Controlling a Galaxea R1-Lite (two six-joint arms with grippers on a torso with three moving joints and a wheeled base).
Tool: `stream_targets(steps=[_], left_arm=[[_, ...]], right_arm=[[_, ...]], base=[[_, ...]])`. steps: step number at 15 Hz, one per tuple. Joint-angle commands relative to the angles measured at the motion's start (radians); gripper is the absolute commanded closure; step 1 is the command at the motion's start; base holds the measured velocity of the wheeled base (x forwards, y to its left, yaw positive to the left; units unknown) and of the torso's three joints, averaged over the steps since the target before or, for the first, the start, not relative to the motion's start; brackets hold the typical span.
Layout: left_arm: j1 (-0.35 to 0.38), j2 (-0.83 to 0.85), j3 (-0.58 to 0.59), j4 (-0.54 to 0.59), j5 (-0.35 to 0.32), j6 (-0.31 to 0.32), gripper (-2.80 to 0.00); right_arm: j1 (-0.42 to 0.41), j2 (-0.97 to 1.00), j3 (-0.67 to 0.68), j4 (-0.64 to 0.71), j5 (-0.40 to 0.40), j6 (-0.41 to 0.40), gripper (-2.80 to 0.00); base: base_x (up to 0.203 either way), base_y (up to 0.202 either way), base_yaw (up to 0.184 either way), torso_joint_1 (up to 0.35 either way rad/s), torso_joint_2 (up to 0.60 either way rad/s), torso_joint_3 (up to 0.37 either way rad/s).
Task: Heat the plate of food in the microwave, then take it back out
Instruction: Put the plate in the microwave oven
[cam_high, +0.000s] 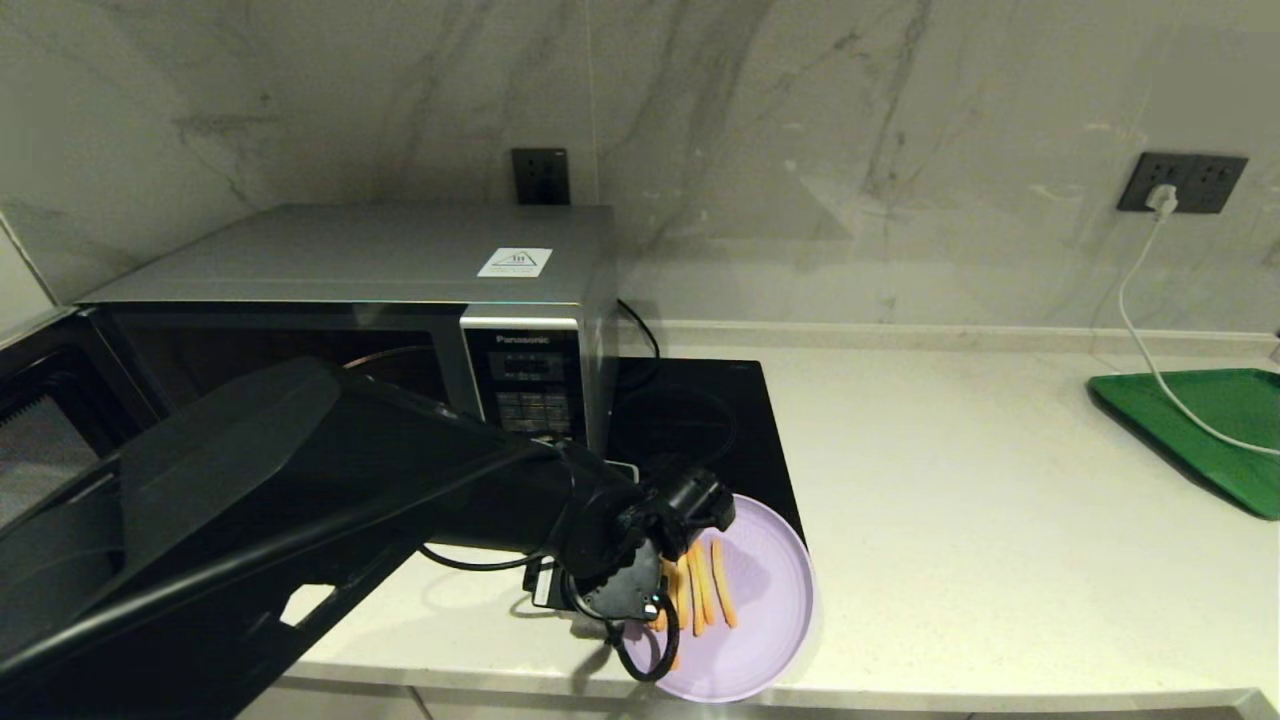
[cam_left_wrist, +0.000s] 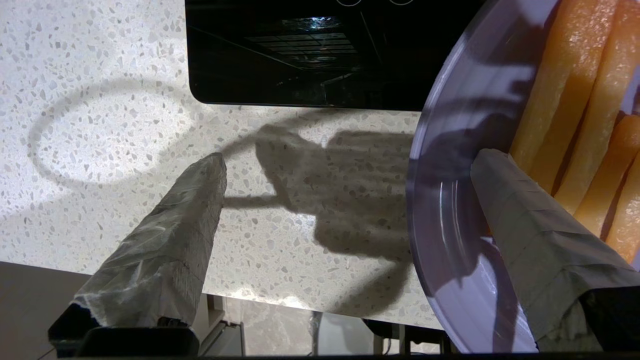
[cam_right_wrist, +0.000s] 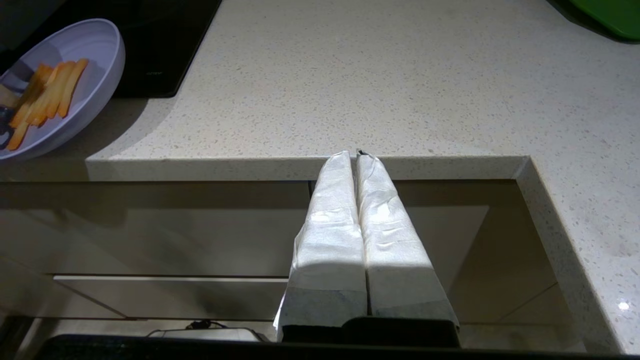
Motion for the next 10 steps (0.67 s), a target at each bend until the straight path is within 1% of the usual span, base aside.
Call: stream_targets(steps=[1,5,6,9,10], left_arm=[[0.000,0.002,0.000,0.005,0.001,-0.003,-2.80],[-0.005,-0.027,0.002,0.005,-0.006,-0.013,-2.80],[-0.008,-0.037,0.002,0.005,-0.024,-0.015,-2.80],[-0.009,-0.047,0.002,0.003,-0.110,-0.019,-2.80],[-0.009,-0.047,0.002,0.003,-0.136,-0.039,-2.80]], right_arm=[[0.000,0.000,0.000,0.001,0.000,0.000,0.00],[0.002,0.000,0.000,0.001,0.000,0.000,0.00],[0.002,0.000,0.000,0.001,0.000,0.000,0.00],[0.000,0.000,0.000,0.001,0.000,0.000,0.00],[0.000,0.000,0.000,0.001,0.000,0.000,0.00]], base=[[0.000,0.000,0.000,0.000,0.00,0.000],[0.000,0.000,0.000,0.000,0.00,0.000],[0.000,0.000,0.000,0.000,0.00,0.000],[0.000,0.000,0.000,0.000,0.00,0.000],[0.000,0.000,0.000,0.000,0.00,0.000]])
